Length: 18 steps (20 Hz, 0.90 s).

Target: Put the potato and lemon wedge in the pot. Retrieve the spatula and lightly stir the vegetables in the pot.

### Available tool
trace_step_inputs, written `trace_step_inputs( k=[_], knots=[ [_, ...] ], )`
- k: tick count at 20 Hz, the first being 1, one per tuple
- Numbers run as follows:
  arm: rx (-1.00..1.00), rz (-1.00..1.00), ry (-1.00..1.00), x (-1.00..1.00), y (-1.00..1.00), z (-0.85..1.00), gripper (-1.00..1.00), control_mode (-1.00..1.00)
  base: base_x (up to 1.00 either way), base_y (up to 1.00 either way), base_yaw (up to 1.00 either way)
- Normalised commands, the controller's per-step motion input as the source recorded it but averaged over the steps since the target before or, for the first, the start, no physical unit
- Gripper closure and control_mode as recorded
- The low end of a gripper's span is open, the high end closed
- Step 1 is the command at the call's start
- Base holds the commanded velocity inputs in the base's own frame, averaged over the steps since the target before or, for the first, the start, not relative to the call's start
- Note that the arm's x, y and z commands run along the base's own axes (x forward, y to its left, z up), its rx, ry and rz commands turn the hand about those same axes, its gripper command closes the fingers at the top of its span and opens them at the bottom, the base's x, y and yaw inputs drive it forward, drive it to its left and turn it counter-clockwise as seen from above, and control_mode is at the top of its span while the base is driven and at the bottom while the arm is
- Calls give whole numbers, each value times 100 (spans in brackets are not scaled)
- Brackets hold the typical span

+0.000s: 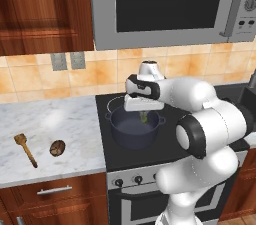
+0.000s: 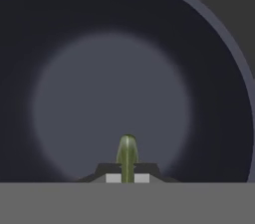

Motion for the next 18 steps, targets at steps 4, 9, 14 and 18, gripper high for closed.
trace_step_inputs(
  k=[4, 9, 14, 18],
  knots=[
    [0, 0, 0, 0, 0, -12, 100, -100, 0, 0, 0],
    [0, 0, 0, 0, 0, -24, 100, -100, 0, 0, 0],
    [0, 0, 0, 2, 0, -20, 100, -100, 0, 0, 0],
    [-2, 0, 0, 5, 0, -14, 100, -100, 0, 0, 0]
  ],
)
